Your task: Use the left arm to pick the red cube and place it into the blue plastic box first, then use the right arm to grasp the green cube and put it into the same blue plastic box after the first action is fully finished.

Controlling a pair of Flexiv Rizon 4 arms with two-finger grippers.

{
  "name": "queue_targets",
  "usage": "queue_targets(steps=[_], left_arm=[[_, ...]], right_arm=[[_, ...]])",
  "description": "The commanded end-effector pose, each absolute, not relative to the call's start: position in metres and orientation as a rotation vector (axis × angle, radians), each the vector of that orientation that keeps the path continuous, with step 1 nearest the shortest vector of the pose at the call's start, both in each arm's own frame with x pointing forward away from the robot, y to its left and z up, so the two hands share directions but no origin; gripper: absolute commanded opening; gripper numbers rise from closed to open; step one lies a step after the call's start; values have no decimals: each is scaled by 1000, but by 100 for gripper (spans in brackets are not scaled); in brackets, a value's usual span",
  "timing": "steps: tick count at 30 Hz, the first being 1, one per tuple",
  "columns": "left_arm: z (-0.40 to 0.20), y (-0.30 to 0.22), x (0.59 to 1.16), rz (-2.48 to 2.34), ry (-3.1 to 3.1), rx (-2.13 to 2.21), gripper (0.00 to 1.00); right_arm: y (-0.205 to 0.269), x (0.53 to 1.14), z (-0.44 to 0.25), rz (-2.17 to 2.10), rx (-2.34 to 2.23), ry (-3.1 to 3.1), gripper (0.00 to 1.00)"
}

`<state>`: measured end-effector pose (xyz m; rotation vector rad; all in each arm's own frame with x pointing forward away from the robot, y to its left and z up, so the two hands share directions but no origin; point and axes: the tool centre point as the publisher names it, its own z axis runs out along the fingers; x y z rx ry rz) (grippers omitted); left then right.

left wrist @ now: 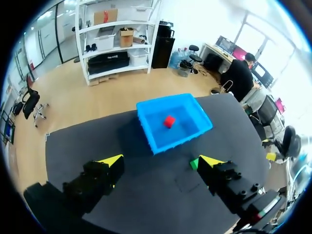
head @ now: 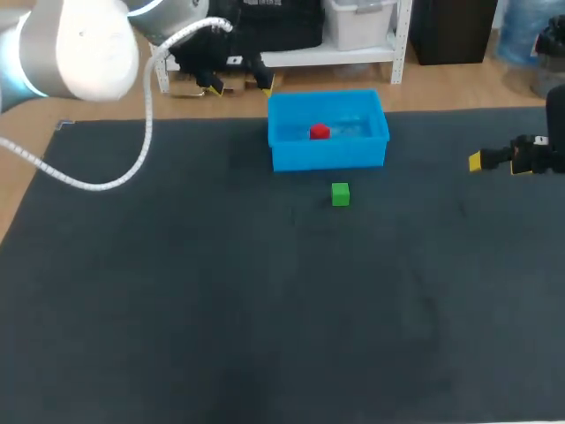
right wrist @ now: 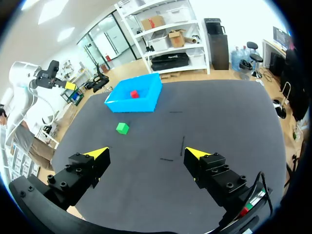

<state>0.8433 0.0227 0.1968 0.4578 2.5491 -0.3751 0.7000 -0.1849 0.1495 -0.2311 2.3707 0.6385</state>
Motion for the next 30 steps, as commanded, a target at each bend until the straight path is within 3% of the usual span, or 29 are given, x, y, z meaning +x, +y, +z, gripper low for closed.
queue_targets(steps=[1,30], left_arm=[[197,33,830,-412,2446,471,100],[186,91,779,-439,2495,779,100]], right_arm=[[-185,700,150,636,-231,2372,100],[-185,700,150,636,-231,2372,100]])
